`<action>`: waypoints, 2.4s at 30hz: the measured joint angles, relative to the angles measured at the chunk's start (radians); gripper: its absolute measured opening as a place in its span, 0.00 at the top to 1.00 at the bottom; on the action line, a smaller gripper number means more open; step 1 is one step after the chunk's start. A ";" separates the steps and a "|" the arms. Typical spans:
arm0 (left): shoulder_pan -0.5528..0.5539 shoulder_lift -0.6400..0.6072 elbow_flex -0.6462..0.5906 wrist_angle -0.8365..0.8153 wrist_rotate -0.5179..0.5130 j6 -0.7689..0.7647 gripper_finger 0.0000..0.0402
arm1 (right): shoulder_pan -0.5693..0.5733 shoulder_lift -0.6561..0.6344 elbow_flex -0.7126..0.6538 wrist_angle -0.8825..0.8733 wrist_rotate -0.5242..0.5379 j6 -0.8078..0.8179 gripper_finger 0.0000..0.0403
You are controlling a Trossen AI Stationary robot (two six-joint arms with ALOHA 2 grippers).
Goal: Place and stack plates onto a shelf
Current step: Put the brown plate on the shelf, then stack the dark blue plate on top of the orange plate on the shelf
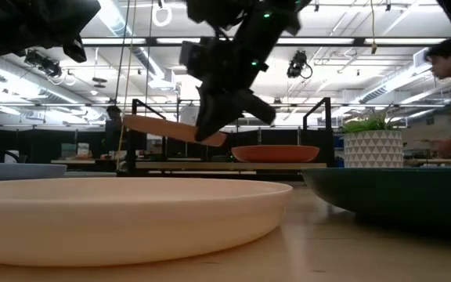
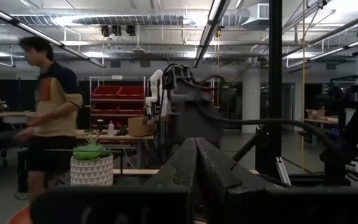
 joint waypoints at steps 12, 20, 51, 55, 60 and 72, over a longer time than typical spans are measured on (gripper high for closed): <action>0.000 0.000 0.000 -0.004 0.000 0.000 0.96 | -0.176 0.013 0.125 -0.076 -0.084 0.031 0.95; 0.000 0.000 0.000 -0.003 0.000 0.000 0.96 | -0.256 0.043 0.126 -0.034 -0.193 -0.014 0.94; 0.000 0.000 0.000 -0.013 0.000 0.002 0.96 | -0.206 0.090 0.113 -0.043 0.041 -0.010 0.80; 0.000 0.000 0.000 -0.018 0.000 0.008 0.96 | -0.133 0.072 0.113 -0.167 0.072 0.049 0.80; 0.000 0.000 0.000 -0.019 0.000 0.032 0.96 | -0.039 0.027 0.113 -0.306 -0.024 0.198 0.80; 0.000 0.000 0.000 -0.020 0.000 0.034 0.96 | 0.114 0.011 0.114 -0.583 -0.334 0.506 0.73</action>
